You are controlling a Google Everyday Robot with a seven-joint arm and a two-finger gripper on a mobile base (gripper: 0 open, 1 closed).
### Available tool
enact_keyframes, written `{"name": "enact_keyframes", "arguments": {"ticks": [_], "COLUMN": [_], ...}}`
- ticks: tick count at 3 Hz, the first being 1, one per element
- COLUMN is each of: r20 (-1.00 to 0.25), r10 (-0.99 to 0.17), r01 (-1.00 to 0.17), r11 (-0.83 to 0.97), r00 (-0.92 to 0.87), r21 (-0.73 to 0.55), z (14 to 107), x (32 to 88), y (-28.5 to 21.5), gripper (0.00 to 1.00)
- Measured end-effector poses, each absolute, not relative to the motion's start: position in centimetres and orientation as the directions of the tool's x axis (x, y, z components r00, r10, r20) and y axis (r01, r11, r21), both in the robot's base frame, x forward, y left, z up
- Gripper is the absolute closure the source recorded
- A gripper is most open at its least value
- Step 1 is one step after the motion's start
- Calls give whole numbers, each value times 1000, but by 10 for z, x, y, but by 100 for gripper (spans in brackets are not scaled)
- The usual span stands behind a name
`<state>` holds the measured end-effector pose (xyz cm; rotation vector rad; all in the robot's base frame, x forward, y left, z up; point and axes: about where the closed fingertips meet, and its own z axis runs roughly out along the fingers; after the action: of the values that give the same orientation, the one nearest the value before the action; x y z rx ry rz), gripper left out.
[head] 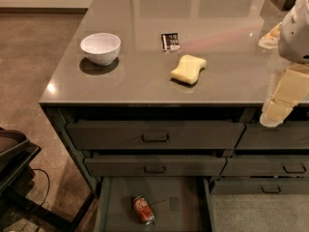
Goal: Pick coke can from bottom drawer and place on counter
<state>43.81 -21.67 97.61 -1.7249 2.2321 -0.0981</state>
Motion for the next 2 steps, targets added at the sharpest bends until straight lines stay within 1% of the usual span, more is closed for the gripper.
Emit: {"name": "enact_keyframes", "arguments": {"ticks": [1,2], "r20": [-207,-264], "r10": [-953,-936], "r01": [-931,-911], "r11": [270,306], "r00": [-222,-234], "r21": [-245,-278], "z": [976,973], "x": [438,437], "y": [-217,-215], "gripper": [0,0]}}
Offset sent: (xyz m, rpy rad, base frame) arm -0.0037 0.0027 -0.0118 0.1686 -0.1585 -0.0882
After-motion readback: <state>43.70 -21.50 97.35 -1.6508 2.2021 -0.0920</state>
